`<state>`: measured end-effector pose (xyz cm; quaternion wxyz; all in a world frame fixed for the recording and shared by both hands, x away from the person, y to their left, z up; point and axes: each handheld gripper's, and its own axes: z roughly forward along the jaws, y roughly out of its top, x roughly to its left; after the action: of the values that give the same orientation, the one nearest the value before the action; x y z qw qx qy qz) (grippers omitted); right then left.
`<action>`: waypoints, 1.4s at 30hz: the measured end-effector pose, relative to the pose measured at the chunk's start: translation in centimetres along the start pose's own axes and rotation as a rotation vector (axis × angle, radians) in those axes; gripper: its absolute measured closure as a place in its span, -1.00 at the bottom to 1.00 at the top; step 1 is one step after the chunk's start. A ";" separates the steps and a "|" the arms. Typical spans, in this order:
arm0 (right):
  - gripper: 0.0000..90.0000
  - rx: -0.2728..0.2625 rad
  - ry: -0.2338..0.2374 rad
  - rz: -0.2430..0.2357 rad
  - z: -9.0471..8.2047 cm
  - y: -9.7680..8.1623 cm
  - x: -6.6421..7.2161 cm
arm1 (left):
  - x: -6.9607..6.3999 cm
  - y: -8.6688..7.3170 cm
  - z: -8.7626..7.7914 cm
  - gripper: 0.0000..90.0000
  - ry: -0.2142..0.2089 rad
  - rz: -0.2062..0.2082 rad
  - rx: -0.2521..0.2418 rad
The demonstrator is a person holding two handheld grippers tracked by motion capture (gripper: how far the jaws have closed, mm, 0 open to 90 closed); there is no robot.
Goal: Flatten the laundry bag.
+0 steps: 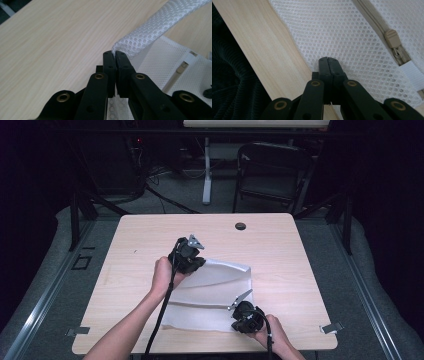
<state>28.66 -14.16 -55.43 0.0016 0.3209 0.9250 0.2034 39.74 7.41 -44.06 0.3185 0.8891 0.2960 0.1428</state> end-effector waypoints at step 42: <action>1.00 0.028 0.064 0.015 -0.4 -0.7 -0.1 | 4.3 3.6 5.5 0.94 0.176 -0.105 -0.051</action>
<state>28.28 -14.89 -55.40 -0.0342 0.3213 0.9249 0.2004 47.16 5.18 -45.56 0.3207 0.8481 0.3654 0.2108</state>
